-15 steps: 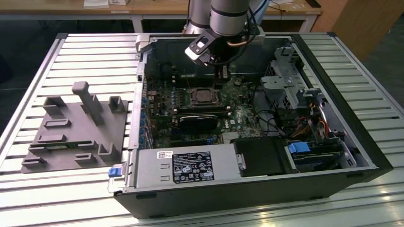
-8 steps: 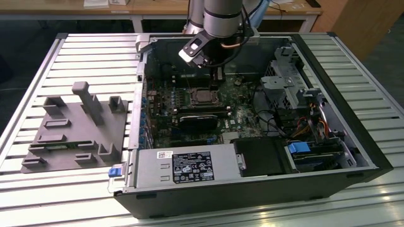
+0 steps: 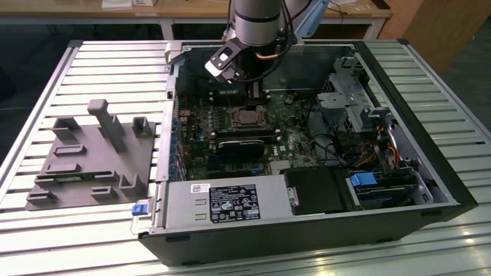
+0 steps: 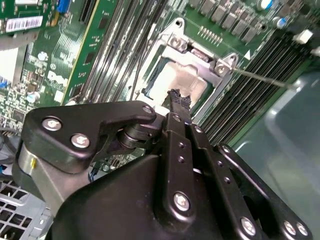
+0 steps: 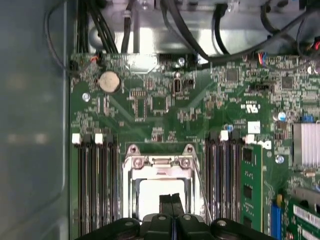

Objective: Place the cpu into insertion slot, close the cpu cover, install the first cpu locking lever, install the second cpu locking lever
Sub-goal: 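Close the cpu cover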

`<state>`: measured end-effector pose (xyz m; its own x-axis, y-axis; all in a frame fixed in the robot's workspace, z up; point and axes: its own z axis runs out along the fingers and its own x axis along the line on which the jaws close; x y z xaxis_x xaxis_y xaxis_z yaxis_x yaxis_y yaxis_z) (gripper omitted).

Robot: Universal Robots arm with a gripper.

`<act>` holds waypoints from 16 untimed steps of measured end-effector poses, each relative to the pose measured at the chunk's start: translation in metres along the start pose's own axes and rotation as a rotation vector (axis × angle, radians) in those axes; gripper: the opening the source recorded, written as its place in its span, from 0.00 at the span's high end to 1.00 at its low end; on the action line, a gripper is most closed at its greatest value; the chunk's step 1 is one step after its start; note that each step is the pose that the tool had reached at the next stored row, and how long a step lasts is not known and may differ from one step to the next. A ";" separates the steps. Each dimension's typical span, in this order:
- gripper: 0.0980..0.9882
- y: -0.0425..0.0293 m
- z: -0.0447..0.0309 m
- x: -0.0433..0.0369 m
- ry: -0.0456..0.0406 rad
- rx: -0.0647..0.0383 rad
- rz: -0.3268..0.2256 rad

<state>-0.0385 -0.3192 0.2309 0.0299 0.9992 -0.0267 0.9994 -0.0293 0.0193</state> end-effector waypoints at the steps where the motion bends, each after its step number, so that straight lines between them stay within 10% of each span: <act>1: 1.00 -0.0010 0.0000 0.0000 0.0000 0.000 0.000; 16: 1.00 -0.0014 0.0000 -0.0001 0.0001 -0.005 -0.149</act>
<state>-0.0399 -0.3192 0.2309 -0.1192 0.9924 -0.0296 0.9926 0.1198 0.0199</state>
